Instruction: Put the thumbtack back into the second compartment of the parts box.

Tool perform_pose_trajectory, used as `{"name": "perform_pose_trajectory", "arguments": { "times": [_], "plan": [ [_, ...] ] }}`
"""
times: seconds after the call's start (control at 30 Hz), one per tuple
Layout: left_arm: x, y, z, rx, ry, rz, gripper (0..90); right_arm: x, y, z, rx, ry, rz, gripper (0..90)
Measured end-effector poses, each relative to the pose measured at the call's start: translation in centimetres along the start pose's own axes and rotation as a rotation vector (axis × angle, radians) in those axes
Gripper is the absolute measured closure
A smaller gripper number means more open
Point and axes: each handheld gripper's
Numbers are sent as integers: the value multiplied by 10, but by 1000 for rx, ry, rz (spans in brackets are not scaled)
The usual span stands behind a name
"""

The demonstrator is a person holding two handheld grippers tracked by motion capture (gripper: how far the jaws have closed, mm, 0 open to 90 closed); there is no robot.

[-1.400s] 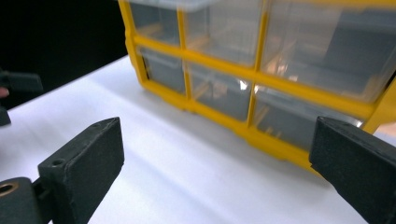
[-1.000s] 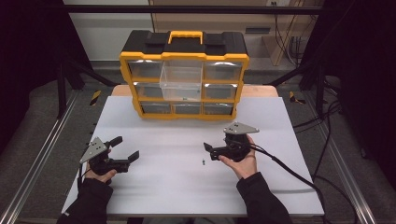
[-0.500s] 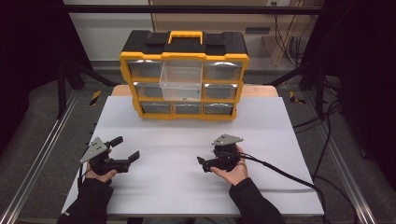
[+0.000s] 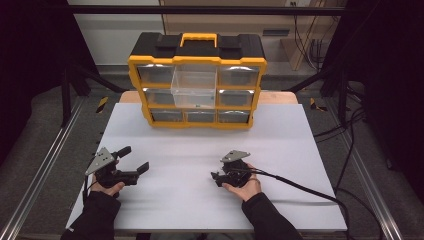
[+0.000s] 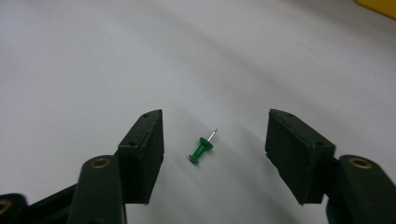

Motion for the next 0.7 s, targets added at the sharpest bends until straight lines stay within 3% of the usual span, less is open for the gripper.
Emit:
{"name": "perform_pose_trajectory", "arguments": {
  "times": [0.17, 0.33, 0.5, 0.7],
  "plan": [
    [0, 0, 0, -2, -3, 0, 30, 0, -2, 1, -14, 6, -11, 487],
    [0, 0, 0, -2, -3, -1, 30, 0, -4, 1, -27, 3, -24, 655],
    [1, 0, 0, 0, -3, 0, 30, 1, -5, 2, -32, 22, -18, 731],
    [1, 1, 0, -1, -4, -1, 30, 3, -5, 1, -35, 1, -25, 841]
  ]
}}
Point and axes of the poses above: each handheld gripper's, and its own axes: y roughly backward along the jaws, z roughly out of its underside, x roughly to its right, and after that the axes turned 9 degrees about -x, right-handed
